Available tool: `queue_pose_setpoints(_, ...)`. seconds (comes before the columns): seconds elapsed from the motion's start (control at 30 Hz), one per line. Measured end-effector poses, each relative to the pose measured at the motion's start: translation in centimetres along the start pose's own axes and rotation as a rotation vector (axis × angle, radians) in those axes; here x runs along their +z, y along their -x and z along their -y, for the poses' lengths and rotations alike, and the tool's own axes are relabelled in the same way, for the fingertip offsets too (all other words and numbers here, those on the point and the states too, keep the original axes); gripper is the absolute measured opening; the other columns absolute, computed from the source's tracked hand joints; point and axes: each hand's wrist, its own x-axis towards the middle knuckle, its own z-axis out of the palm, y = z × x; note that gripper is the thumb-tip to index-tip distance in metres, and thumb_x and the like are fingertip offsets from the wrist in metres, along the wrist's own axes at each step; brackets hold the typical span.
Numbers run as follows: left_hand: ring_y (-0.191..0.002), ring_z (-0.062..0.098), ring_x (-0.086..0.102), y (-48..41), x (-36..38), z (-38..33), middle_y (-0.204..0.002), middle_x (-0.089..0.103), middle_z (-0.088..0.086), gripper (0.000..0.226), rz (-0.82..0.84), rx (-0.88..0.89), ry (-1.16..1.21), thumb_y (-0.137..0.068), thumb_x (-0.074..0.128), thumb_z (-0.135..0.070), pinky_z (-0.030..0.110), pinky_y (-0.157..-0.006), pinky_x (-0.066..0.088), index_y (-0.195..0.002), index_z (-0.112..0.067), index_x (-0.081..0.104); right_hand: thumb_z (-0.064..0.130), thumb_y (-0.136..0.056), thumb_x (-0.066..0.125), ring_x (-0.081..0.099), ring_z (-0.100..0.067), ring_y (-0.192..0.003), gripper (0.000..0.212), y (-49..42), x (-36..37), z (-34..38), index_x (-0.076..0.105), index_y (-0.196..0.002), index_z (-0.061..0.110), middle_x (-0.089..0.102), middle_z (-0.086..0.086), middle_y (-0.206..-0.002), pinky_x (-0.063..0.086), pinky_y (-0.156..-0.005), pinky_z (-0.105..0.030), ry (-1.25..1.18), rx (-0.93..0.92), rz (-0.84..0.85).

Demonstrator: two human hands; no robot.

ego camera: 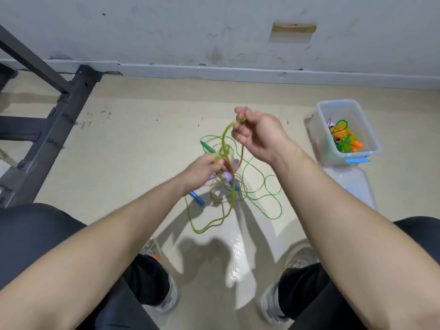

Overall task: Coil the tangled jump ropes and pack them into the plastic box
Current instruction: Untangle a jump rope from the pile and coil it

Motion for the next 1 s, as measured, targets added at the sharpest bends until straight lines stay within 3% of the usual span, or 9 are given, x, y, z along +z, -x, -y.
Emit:
queue_pose_setpoints(0.13,-0.095,0.011,0.065,0.6,1.2,0.0,-0.095,0.074,0.004,0.029,0.151,0.031,-0.002,-0.109,0.039,-0.016,0.026,-0.089,0.044,-0.102,-0.013,0.067,0.011,-0.108,0.033,0.067,-0.011,-0.055,0.033,-0.6,-0.5,2.4,0.058,-0.087,0.007,0.064,-0.001,-0.059,0.058,-0.057,-0.025,-0.154,-0.043,-0.067)
queue_pose_setpoints(0.27,-0.097,0.014,0.063,1.2,1.1,-1.4,-0.104,0.074,0.009,0.051,0.205,-0.017,0.078,-0.109,0.037,-0.023,0.029,-0.086,0.046,-0.071,-0.027,0.071,0.009,-0.108,0.036,0.073,-0.014,-0.065,0.024,-1.6,-3.0,3.6,0.057,-0.099,0.004,0.068,-0.006,-0.075,0.059,-0.056,-0.027,-0.185,-0.108,-0.222)
queue_pose_setpoints(0.43,-0.072,0.019,0.069,0.4,0.7,-4.3,-0.088,0.075,0.005,0.038,-0.082,-0.107,0.262,-0.11,0.031,-0.036,0.029,-0.057,0.058,-0.082,-0.018,0.048,0.014,-0.102,0.041,0.072,-0.025,-0.077,0.016,-1.4,-6.5,3.3,0.05,-0.09,0.008,0.062,-0.014,-0.086,0.06,-0.06,-0.033,0.099,0.009,-0.376)
queue_pose_setpoints(0.6,-0.064,0.024,0.072,-2.0,1.4,-7.7,-0.092,0.072,0.012,0.039,-0.263,-0.169,0.489,-0.11,0.028,-0.041,0.038,-0.057,0.062,-0.086,-0.015,0.044,0.022,-0.084,0.042,0.062,-0.034,-0.066,0.024,1.5,-6.5,-3.3,0.06,-0.071,0.013,0.063,-0.011,-0.07,0.055,-0.062,-0.042,0.584,-0.055,-0.555)
queue_pose_setpoints(0.67,-0.068,0.026,0.072,-2.7,1.6,-9.0,-0.095,0.071,0.014,0.038,-0.307,-0.19,0.571,-0.11,0.027,-0.041,0.044,-0.064,0.063,-0.088,-0.014,0.043,0.025,-0.077,0.042,0.064,-0.035,-0.074,0.025,2.7,-6.4,-6.7,0.065,-0.072,0.016,0.065,-0.009,-0.073,0.055,-0.068,-0.043,0.682,-0.048,-0.495)
queue_pose_setpoints(0.73,-0.081,0.033,0.072,-3.3,1.8,-10.1,-0.098,0.07,0.015,0.036,-0.351,-0.208,0.633,-0.11,0.026,-0.038,0.049,-0.071,0.062,-0.089,-0.014,0.043,0.017,-0.084,0.048,0.063,-0.024,-0.083,0.027,3.9,-5.9,-9.6,0.072,-0.098,0.019,0.068,-0.001,-0.09,0.052,-0.07,-0.029,0.72,0.031,-0.258)
queue_pose_setpoints(0.83,-0.087,0.037,0.072,-3.7,1.9,-11.4,-0.1,0.069,0.018,0.033,-0.368,-0.223,0.747,-0.111,0.026,-0.034,0.052,-0.07,0.061,-0.09,-0.014,0.043,0.018,-0.081,0.06,0.045,-0.017,-0.125,0.059,3.3,-5.0,-13.0,0.056,-0.138,0.03,0.044,-0.001,-0.133,0.041,-0.107,-0.029,0.892,0.107,0.026)
queue_pose_setpoints(0.9,-0.088,0.039,0.072,-3.7,1.9,-12.0,-0.1,0.068,0.019,0.031,-0.358,-0.242,0.847,-0.111,0.026,-0.032,0.054,-0.068,0.061,-0.092,-0.014,0.043,0.041,-0.067,0.062,0.044,-0.019,-0.128,0.064,2.3,-4.6,-14.1,0.063,-0.13,0.031,0.045,-0.002,-0.135,0.038,-0.112,-0.038,0.966,0.096,0.02)
queue_pose_setpoints(1.0,-0.082,0.04,0.072,-3.9,0.9,-12.4,-0.098,0.066,0.019,0.029,-0.363,-0.243,0.962,-0.111,0.027,-0.027,0.057,-0.068,0.061,-0.089,-0.014,0.042,0.043,-0.078,0.062,0.062,-0.024,-0.095,0.034,1.5,-4.6,-14.8,0.071,-0.093,0.013,0.065,-0.009,-0.104,0.053,-0.085,-0.035,0.925,0.127,0.033)
